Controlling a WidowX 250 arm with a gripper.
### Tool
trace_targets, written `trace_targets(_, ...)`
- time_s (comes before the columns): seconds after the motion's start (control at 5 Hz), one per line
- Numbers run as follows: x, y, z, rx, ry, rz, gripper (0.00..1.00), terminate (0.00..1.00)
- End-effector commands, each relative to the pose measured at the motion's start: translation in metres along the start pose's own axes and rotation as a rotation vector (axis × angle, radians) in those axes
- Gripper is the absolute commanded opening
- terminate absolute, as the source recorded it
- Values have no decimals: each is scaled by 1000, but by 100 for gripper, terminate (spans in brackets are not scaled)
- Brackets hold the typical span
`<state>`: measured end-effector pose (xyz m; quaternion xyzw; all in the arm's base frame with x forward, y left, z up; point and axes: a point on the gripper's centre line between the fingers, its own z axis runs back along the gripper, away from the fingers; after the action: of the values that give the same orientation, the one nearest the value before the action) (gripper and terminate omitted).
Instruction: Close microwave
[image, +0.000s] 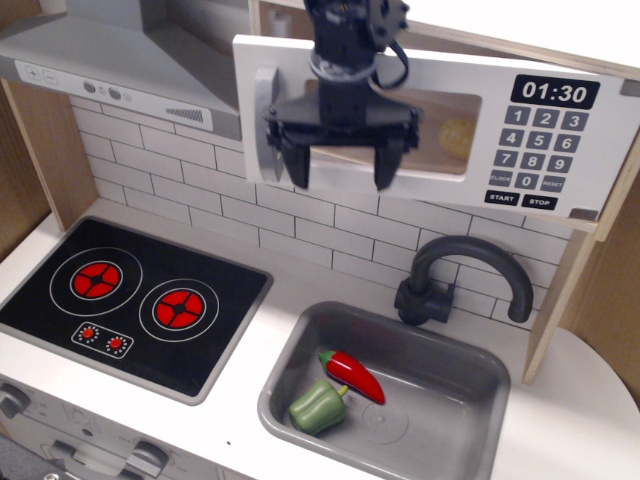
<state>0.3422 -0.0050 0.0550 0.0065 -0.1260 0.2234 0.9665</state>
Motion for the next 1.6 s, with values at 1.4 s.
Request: trace_targets(1.4,58,3,15,-25,-227,9,100,0)
